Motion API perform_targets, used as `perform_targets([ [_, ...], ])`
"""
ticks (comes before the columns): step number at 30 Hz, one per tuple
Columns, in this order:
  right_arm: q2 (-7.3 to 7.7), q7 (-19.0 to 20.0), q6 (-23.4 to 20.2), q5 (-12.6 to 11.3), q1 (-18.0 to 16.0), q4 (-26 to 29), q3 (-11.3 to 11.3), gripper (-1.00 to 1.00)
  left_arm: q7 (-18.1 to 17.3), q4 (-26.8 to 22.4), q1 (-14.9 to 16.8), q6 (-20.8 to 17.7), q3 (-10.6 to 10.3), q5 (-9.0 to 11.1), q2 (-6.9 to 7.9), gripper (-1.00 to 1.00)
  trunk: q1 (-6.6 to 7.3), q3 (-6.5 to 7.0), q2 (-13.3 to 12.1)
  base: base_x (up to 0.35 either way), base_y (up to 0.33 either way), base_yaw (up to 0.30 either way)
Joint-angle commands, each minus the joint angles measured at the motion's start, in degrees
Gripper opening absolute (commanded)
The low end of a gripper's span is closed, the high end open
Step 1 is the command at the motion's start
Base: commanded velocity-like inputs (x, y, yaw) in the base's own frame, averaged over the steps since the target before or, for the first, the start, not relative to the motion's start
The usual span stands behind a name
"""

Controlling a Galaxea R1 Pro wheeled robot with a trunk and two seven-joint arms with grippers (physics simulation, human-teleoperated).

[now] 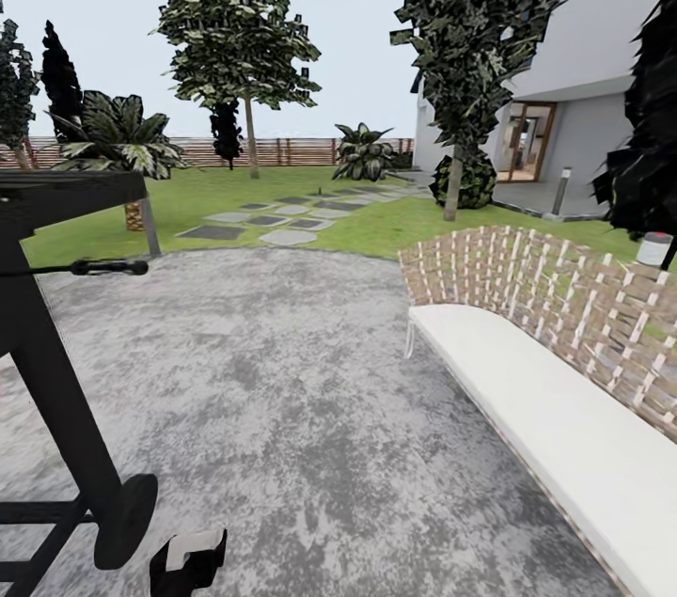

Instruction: In the garden, pick up the pesticide atomizer on the floor and spray pesticide onto both trees until each tree trunk is fully covered.

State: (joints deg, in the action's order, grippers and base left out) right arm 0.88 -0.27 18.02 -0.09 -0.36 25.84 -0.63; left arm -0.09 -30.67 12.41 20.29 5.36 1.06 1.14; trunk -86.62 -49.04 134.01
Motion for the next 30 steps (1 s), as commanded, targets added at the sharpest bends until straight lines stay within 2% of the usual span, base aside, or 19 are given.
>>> perform_targets([
  [1, -0.01, 0.00, 0.00, 0.00, 0.00, 0.00, 0.00, 1.00, 0.00, 0.00, -0.01, 0.01, 0.00, 0.00, 0.00, 1.00, 0.00, 0.00, 0.00, 0.339, -0.014, 0.012],
  [20, -0.15, 0.00, 0.00, 0.03, -0.01, 0.00, 0.01, 1.00, 0.00, 0.00, 0.03, -0.07, 0.00, 0.00, 0.03, 1.00, 0.00, -0.01, 0.00, 0.339, -0.080, 0.002],
  [30, -0.17, 0.00, 0.00, 0.09, -0.01, 0.00, 0.01, 1.00, 0.00, 0.00, 0.00, -0.01, 0.00, 0.00, 0.09, 1.00, 0.00, -0.20, 0.00, 0.339, -0.087, 0.114],
])
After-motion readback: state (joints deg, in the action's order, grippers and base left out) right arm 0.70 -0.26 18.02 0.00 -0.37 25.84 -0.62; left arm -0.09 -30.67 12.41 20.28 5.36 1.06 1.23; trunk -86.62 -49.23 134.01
